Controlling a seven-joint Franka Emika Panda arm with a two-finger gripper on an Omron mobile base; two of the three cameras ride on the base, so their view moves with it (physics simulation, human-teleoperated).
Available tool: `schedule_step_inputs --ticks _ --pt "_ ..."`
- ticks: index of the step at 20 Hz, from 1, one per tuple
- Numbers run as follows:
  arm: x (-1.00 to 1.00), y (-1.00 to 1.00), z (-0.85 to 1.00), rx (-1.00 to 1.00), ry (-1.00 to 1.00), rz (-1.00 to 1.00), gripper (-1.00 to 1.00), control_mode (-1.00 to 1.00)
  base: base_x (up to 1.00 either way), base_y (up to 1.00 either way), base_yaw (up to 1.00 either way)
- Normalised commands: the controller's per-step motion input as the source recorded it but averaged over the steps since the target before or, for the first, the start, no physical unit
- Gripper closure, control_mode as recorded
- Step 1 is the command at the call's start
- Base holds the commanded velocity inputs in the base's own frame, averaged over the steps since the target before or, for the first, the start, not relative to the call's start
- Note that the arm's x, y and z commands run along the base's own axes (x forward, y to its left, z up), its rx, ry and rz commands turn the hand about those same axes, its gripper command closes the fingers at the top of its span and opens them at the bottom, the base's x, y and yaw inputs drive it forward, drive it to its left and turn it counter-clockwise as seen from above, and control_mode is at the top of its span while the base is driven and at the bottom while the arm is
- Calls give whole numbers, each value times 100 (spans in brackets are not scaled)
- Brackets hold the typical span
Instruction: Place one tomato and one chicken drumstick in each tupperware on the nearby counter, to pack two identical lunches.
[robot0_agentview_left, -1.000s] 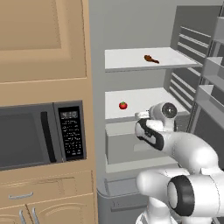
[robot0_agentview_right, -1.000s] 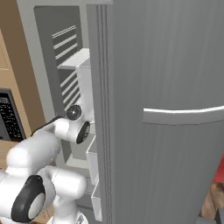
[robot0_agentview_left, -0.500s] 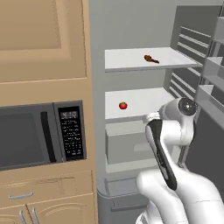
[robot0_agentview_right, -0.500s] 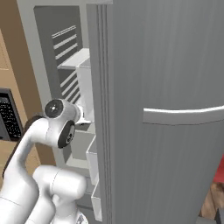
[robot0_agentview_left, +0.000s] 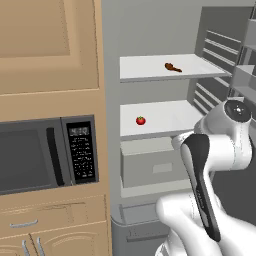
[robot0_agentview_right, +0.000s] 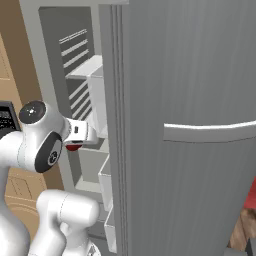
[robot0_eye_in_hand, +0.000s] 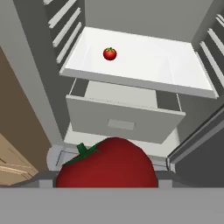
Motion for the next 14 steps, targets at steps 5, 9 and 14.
schedule_step_inputs --ticks 5,9,14 --pt "-56 0 89 0 21 1 100 -100 0 0 0" --pt "-45 10 51 -4 25 0 100 -100 0 0 0" --pt "0 0 0 0 0 0 100 100 -97 24 0"
